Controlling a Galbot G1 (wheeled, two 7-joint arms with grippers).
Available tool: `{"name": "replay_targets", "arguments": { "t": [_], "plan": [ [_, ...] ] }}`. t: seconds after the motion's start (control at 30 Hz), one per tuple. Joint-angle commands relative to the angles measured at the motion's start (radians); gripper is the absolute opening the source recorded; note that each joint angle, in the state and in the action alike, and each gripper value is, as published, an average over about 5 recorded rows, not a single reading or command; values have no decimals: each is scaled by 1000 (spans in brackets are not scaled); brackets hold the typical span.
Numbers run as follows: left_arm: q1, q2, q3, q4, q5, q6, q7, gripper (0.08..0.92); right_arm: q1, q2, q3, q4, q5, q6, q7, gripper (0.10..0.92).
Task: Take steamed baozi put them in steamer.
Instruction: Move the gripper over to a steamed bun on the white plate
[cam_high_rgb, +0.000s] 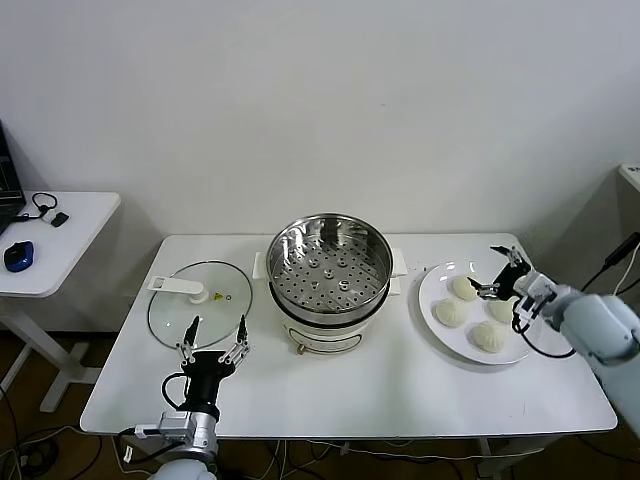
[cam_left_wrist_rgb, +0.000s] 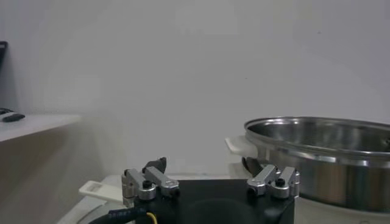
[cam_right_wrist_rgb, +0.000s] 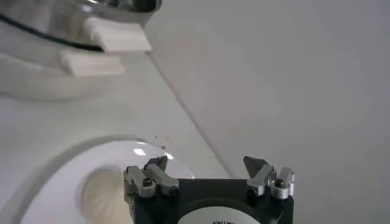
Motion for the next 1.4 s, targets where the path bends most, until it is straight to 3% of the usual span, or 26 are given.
{"name": "replay_targets", "arguments": {
  "t": [0.03, 0.27, 0.47, 0.83, 1.1, 1.4],
  "plan": [
    [0, -18, 5, -3, -18, 4, 2, 823, 525, -189, -568, -144, 56, 23, -202, 823],
    [2, -13, 13, -9, -43, 3, 4, 823, 1126, -88, -1286, -306, 188, 100, -330, 823],
    [-3, -6, 8, 3, -63, -3, 4, 823, 1325, 36, -1564, -392, 268, 147, -415, 823],
    [-15, 8, 7, 22, -92, -11, 5, 823, 1331, 236, -1699, -610, 325, 243, -483, 823],
    [-22, 19, -7, 33, -107, -23, 5, 823, 1189, 365, -1570, -824, 302, 318, -489, 823],
    [-24, 32, -27, 45, -110, -31, 8, 823, 1056, 436, -1468, -961, 230, 372, -495, 823]
  ]
}}
